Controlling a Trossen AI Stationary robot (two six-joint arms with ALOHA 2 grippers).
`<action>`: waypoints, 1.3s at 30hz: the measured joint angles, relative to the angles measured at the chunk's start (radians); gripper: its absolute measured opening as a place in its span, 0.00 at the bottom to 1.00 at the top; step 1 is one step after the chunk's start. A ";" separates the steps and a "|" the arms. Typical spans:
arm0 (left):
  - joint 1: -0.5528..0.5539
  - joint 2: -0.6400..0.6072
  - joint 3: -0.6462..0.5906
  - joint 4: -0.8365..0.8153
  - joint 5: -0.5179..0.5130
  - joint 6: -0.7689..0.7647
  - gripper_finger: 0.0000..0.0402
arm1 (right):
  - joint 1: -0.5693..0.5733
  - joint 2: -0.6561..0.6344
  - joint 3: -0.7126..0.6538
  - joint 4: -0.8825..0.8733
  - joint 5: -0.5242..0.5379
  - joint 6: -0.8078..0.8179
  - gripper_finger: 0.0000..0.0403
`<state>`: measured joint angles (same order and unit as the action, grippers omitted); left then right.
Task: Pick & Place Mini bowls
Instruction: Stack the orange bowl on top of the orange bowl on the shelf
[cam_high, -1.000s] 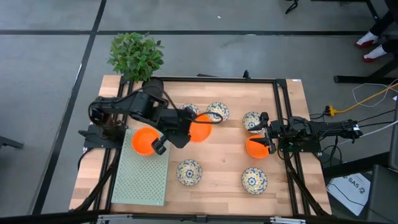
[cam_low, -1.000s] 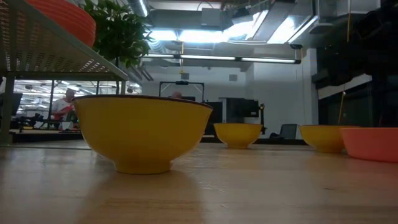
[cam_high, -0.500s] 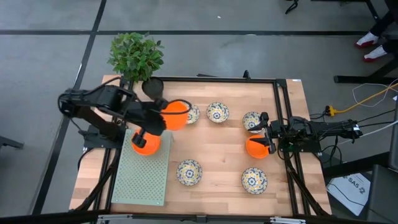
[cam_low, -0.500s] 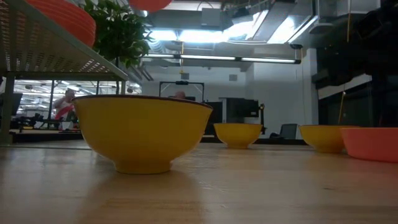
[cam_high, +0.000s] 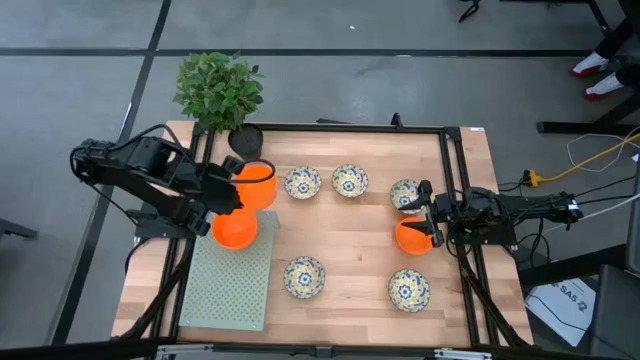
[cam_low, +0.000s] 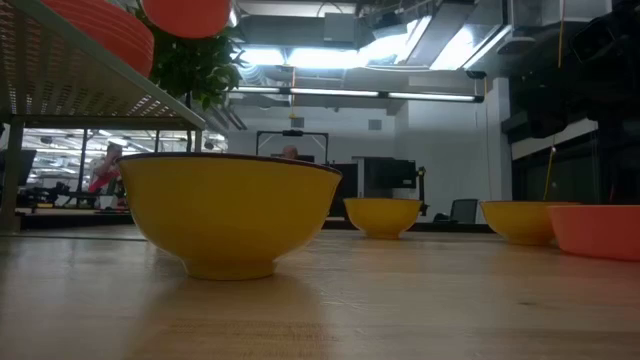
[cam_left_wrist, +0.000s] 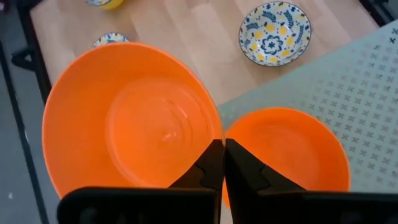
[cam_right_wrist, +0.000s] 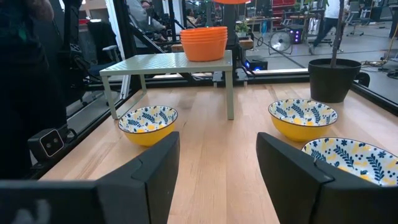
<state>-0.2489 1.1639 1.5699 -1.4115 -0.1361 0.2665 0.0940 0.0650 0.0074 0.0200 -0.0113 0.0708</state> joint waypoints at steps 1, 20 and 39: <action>0.000 -0.009 -0.005 -0.003 0.000 -0.012 0.01 | 0.000 0.000 0.000 0.000 0.000 0.000 0.53; -0.294 -0.092 -0.008 -0.161 -0.001 -0.019 0.01 | 0.000 0.000 0.000 0.000 0.000 0.000 0.53; -0.615 -0.071 -0.024 -0.157 -0.106 -0.124 0.01 | 0.000 0.000 0.000 0.000 0.000 0.000 0.53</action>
<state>-0.8639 1.0932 1.5455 -1.5686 -0.2420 0.1423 0.0938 0.0648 0.0074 0.0196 -0.0113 0.0704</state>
